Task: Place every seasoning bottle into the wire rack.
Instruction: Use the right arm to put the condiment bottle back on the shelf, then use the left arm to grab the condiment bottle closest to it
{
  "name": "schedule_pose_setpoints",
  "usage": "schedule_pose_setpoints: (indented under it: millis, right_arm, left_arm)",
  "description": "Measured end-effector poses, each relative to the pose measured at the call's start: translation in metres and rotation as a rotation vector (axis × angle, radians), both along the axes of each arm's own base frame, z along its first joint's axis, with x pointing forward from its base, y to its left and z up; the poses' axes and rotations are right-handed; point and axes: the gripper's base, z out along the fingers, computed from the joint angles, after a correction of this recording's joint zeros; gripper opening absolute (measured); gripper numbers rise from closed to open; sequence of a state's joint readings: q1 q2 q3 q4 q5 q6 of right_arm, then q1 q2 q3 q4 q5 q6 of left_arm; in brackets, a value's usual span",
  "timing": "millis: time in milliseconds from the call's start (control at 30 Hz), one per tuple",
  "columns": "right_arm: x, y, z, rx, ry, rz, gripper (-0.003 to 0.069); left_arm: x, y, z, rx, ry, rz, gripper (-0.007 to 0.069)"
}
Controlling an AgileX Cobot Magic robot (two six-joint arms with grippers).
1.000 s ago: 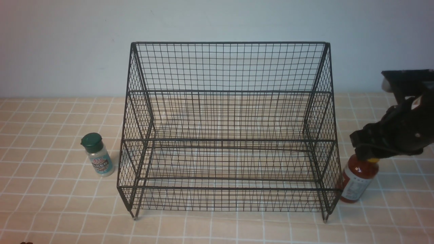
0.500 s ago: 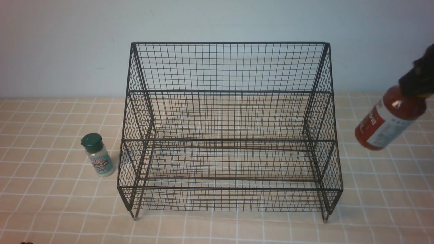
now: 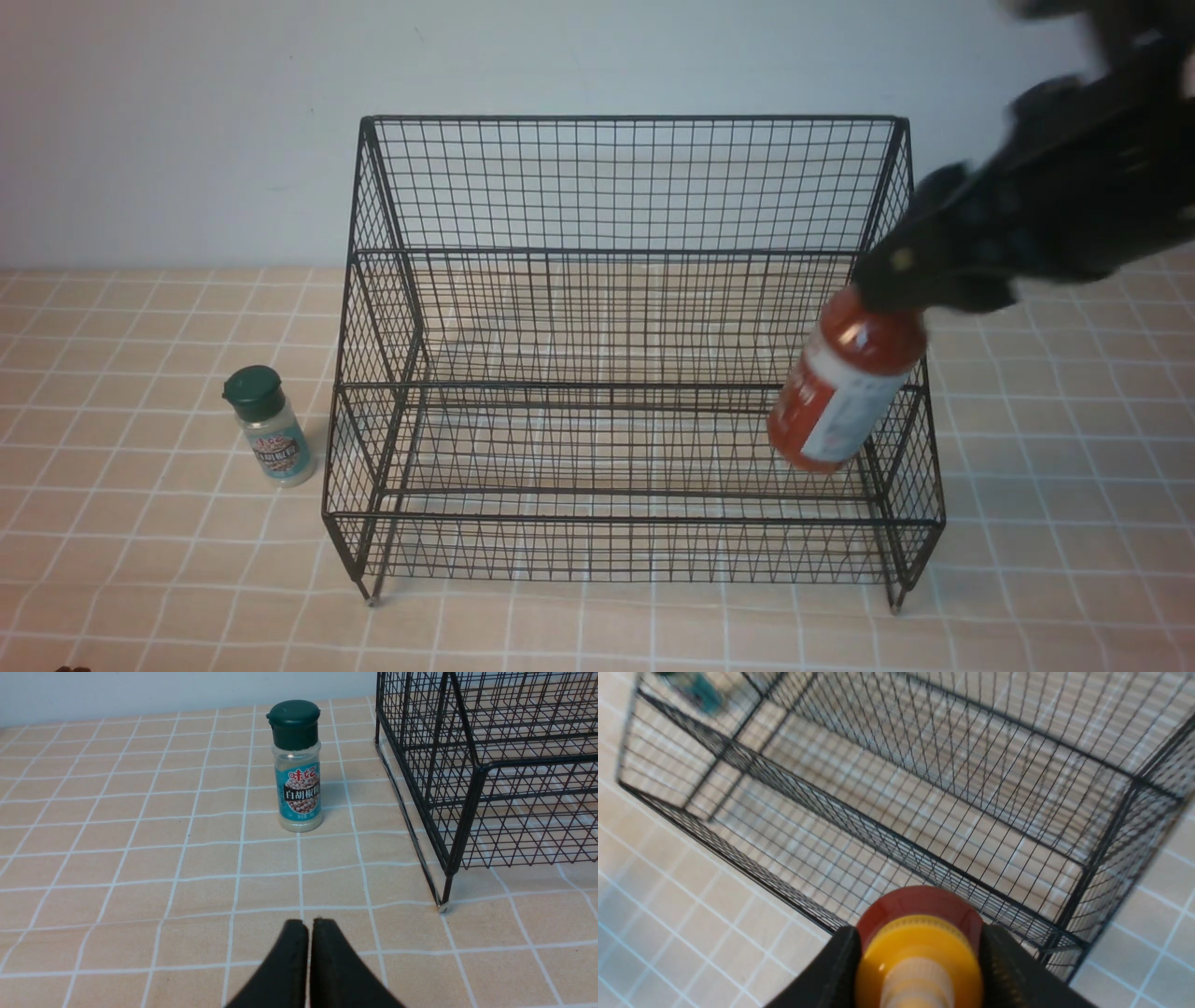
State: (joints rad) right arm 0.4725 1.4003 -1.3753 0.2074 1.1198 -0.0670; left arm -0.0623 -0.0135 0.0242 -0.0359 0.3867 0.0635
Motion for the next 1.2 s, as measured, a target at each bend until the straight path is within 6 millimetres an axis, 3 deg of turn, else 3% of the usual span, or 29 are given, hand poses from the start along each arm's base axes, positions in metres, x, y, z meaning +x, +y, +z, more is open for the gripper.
schedule_pose_setpoints:
  millis: [400, 667, 833, 933, 1067, 1133, 1200]
  right_arm:
    - [0.032, 0.028, -0.063, -0.155, 0.152, 0.049, 0.0296]
    - [0.034, 0.028, -0.071, -0.191, 0.191, 0.055, 0.033]
    - [0.027, 0.024, -0.058, -0.181, 0.174, 0.055, 0.0435]
    - [0.02, 0.02, -0.048, -0.181, 0.164, 0.057, 0.0463]
    - [0.004, 0.011, -0.006, -0.11, 0.082, 0.007, 0.0444]
    - [-0.015, 0.001, 0.027, -0.022, 0.014, -0.033, 0.0391]
    - [-0.028, -0.006, 0.045, 0.017, -0.033, -0.043, 0.0349]
  left_arm:
    - [0.0, 0.0, 0.0, 0.0, 0.0, 0.0, -0.0007]
    - [0.0, 0.0, 0.0, 0.0, 0.0, 0.0, -0.0007]
    - [0.0, 0.0, 0.0, 0.0, 0.0, 0.0, -0.0007]
    - [0.0, 0.0, 0.0, 0.0, 0.0, 0.0, -0.0007]
    - [0.0, 0.0, 0.0, 0.0, 0.0, 0.0, -0.0007]
    - [0.0, 0.0, 0.0, 0.0, 0.0, 0.0, -0.0007]
    - [0.0, 0.0, 0.0, 0.0, 0.0, 0.0, -0.0007]
